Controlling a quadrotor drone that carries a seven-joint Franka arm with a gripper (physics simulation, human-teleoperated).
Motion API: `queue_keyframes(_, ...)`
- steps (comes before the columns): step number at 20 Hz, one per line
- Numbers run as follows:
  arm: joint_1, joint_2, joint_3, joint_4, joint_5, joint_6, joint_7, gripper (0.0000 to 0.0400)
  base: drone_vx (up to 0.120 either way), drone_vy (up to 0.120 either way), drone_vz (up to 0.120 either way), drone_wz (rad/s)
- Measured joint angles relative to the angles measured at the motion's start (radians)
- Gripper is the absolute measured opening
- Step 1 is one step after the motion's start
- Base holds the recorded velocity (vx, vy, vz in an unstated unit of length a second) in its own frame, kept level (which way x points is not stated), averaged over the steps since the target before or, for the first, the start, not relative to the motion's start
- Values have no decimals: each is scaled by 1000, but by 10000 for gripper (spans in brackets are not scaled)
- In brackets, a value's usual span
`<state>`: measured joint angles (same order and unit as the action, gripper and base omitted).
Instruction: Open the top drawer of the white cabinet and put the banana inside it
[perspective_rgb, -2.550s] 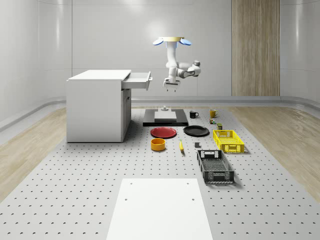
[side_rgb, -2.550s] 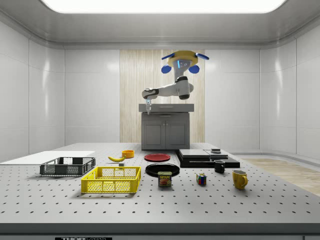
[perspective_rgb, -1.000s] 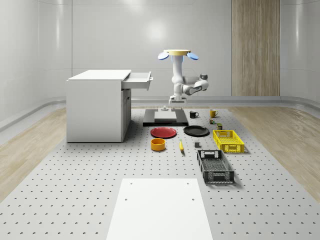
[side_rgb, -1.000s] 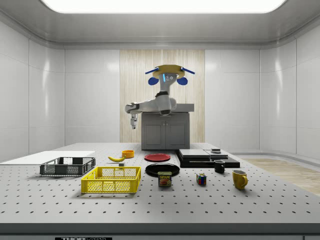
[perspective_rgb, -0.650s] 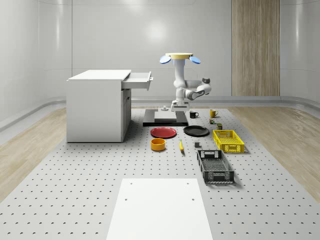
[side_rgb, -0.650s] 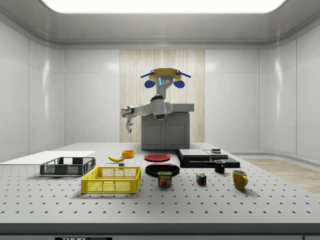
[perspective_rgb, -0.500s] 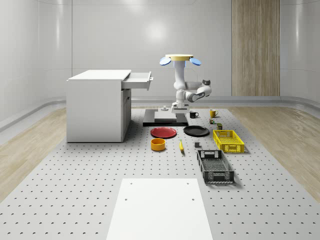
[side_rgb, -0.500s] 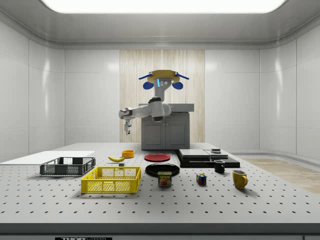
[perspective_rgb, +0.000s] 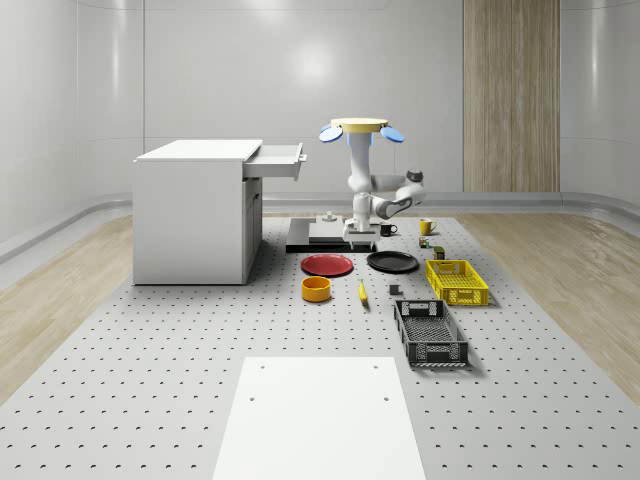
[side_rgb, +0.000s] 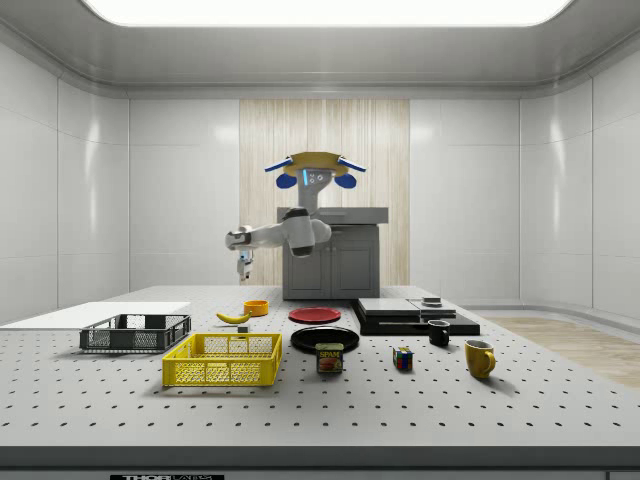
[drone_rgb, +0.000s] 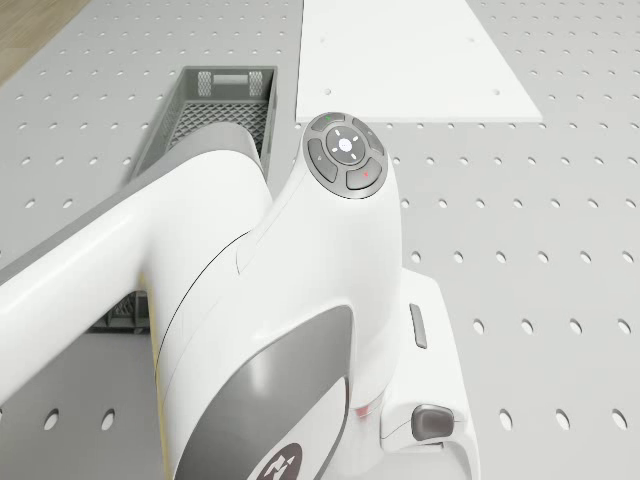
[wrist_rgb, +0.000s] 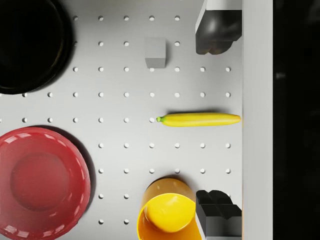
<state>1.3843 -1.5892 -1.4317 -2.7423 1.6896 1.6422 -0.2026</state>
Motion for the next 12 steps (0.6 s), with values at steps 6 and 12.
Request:
queue_keyframes(6, 1, -3, 0, 0, -1, 3, 0, 400, 93, 0, -120, 0)
queue_keyframes(12, 1, -6, 0, 0, -3, 6, -1, 400, 40, 0, -120, 0)
